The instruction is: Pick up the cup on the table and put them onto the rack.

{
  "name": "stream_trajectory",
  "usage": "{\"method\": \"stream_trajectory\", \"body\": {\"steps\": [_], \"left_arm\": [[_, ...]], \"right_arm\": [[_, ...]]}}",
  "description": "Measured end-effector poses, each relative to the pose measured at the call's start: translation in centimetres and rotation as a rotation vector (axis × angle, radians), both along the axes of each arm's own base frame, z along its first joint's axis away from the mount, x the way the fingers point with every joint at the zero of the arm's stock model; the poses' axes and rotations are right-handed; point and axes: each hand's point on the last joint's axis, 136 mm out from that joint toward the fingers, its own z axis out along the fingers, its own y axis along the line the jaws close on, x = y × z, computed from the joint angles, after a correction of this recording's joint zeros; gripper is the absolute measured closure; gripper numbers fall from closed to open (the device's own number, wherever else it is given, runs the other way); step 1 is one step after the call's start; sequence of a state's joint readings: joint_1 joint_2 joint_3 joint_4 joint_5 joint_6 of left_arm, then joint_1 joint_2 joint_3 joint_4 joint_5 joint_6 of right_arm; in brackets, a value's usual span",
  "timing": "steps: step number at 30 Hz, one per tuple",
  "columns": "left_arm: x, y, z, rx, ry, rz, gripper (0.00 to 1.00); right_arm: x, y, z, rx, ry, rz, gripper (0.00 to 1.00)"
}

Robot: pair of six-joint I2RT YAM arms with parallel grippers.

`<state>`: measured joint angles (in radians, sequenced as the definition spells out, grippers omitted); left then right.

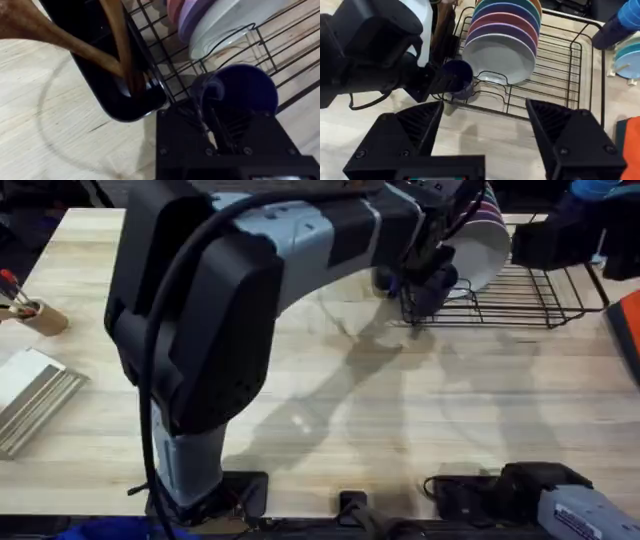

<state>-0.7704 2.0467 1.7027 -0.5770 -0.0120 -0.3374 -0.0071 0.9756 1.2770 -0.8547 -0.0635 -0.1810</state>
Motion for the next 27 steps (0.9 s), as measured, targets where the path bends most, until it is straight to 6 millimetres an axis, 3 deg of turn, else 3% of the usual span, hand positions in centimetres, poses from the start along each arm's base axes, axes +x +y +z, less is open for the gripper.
{"method": "stream_trajectory", "body": {"steps": [27], "left_arm": [[0.07, 0.49, 0.49, 0.009, -0.008, 0.012, 0.792]], "right_arm": [[0.00, 0.00, 0.02, 0.000, 0.000, 0.000, 0.006]]}}
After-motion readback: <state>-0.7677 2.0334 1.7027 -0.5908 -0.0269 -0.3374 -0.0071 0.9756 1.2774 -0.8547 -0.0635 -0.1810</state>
